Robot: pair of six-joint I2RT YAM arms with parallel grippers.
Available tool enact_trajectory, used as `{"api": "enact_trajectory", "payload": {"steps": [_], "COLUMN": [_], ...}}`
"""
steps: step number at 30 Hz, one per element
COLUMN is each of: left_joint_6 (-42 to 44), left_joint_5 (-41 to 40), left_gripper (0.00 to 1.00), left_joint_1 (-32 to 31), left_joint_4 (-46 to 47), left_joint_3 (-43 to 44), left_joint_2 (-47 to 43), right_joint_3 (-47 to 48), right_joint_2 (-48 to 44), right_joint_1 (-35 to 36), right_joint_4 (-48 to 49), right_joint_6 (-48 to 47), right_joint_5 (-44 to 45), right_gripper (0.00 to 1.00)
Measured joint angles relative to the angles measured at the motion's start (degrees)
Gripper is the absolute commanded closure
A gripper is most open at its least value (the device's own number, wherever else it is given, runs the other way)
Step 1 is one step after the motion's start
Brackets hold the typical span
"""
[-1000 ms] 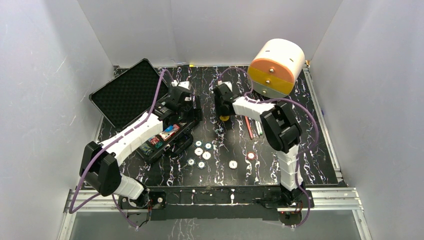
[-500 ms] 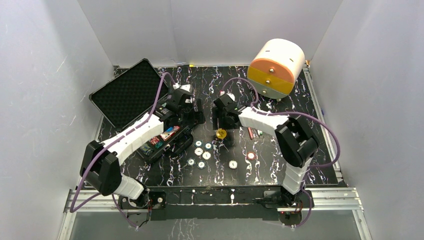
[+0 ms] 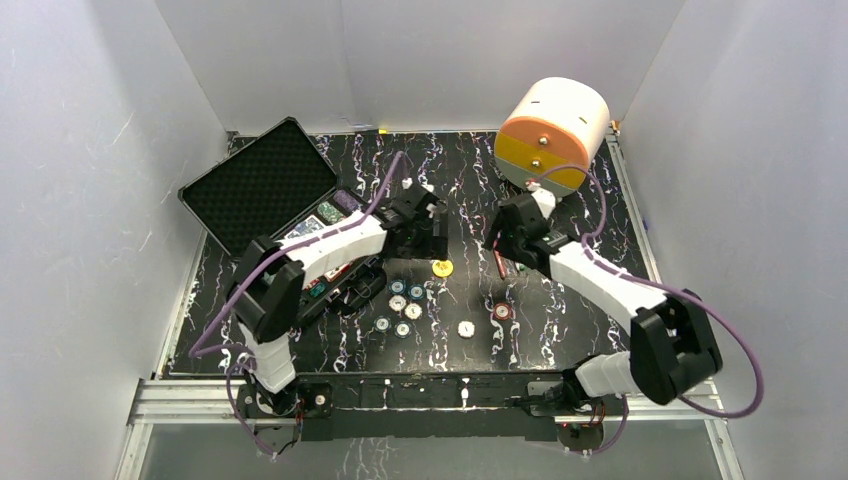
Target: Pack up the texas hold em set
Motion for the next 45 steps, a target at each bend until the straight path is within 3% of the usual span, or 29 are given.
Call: {"api": "enact_trajectory", "payload": {"steps": [6, 13, 36, 45], "left_joint_6": [-1.2, -2.2, 0.1, 0.4], "left_joint_5": [-1.6, -4.4, -7.3, -7.5], "left_gripper": [0.22, 0.21, 0.33, 0.50], "left_joint_1": [-3.2, -5.0, -6.7, -7.0], "left_joint_4": [-2.5, -6.9, -14.8, -15.2], "left_joint_3": [7.5, 13.3, 22.8, 24.6], "left_joint_2": [8.6, 17.4, 23.5, 24.6], "right_joint_3": [-7.6, -10.7, -12.2, -12.2], "right_joint_2": [-7.3, -9.6, -11.1, -11.0], "right_joint_1": [-3.2, -4.8, -5.0, -5.0], "right_joint_4": [-0.2, 0.0, 0.4, 1.3], "right_joint_6": [1.8, 1.9, 0.4, 0.3], "right_joint_5": [0.5, -0.5, -1.8, -1.9], "right_gripper": [0.27, 0.28, 0.30, 0.31]}}
